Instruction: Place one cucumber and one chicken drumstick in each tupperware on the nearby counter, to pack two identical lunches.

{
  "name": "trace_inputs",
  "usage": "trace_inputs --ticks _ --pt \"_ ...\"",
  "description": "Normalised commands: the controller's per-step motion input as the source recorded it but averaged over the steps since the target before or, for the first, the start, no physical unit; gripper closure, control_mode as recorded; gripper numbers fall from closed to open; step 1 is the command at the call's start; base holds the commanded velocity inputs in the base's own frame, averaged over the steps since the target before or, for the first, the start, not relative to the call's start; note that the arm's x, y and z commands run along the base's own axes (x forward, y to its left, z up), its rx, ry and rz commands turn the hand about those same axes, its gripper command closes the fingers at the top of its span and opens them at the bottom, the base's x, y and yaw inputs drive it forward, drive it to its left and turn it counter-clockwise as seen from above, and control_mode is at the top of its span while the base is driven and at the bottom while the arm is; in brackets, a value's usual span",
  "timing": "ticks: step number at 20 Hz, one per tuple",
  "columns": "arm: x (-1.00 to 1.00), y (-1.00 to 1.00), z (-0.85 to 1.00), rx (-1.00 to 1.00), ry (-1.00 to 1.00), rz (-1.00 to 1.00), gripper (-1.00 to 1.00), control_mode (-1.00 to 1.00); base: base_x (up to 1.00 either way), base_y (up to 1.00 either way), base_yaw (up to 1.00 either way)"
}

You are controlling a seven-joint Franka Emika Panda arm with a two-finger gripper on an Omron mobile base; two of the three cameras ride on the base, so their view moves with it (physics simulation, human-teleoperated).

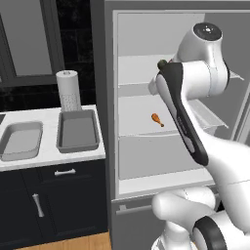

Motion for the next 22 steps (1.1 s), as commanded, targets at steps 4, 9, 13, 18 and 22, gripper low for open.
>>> trace_inputs --ticks 4,9,13,18,22 --pt "-0.05 0.04 0.00 0.00 0.01 0.00 1.00 -1.00 0.00 0.00 0.00" --pt "-0.14 0.17 0.00 0.00 0.01 0.00 1.00 1.00 -0.13 0.12 0.00" --pt "0.00 0.00 0.00 0.00 0.00 0.00 1.00 1.00 -0.77 0.93 0.00" --pt "0.00 0.00 0.00 0.00 0.00 0.00 1.00 1.00 -0.56 1.00 0.00" --pt "0.00 0.00 0.00 0.00 0.00 0.00 1.00 1.00 -0.01 1.00 0.00"
